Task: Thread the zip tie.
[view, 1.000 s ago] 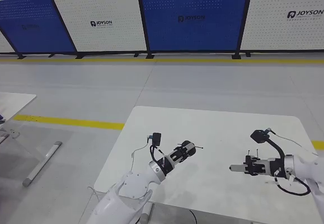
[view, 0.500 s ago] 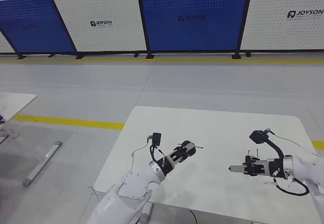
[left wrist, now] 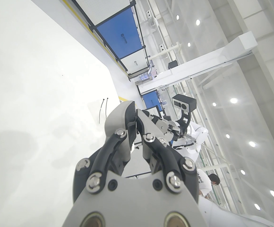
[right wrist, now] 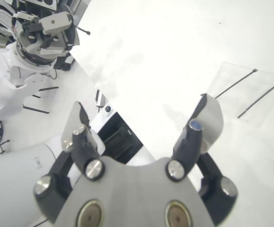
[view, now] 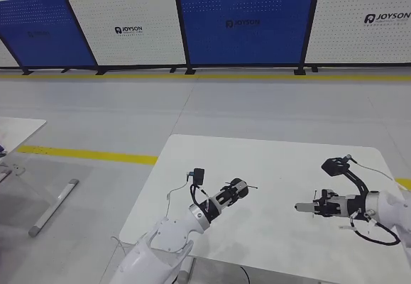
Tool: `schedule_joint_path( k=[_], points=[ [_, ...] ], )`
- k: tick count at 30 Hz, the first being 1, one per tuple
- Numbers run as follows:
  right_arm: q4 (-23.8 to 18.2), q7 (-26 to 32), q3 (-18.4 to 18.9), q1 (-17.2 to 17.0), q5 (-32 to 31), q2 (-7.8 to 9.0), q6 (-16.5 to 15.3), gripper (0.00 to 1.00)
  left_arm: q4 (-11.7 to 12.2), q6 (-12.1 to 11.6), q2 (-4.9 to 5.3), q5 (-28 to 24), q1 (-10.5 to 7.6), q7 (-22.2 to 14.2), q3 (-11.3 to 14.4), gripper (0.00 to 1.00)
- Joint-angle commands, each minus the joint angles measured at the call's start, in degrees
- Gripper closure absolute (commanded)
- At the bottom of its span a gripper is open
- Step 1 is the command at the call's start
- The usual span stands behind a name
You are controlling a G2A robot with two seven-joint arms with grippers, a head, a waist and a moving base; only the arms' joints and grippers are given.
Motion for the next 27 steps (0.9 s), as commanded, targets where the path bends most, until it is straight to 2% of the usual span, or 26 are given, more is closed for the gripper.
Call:
schedule_joint_path(
  k=[1,7,10,13,15,18,27],
  points=[
    [0.0,0.0,0.0,0.0,0.0,0.0,0.0,0.0,0.0,0.0,0.0,0.0,0.0,0.0,0.0,1.0],
    [0.0,-0.4,0.0,-0.1,-0.3,0.01,0.0,0.0,0.0,0.0,0.0,0.0,0.0,0.0,0.0,1.0],
    [-2.3,-2.5,-0.7,-1.0,-6.0,0.29,-0.6,0.0,0.0,0.0,0.0,0.0,0.0,0.0,0.0,1.0],
    [-4.9,-2.1,-0.6,-0.8,-12.1,0.74,0.2,0.0,0.0,0.0,0.0,0.0,0.0,0.0,0.0,1.0],
    [-6.1,0.3,-1.1,0.0,-15.2,1.03,0.2,0.0,0.0,0.0,0.0,0.0,0.0,0.0,0.0,1.0],
    [-6.1,0.3,-2.7,1.8,-18.7,1.41,0.6,0.0,0.0,0.0,0.0,0.0,0.0,0.0,0.0,1.0],
    [-6.1,0.3,-3.0,2.3,-19.1,1.48,1.0,0.0,0.0,0.0,0.0,0.0,0.0,0.0,0.0,1.0]
  ],
)
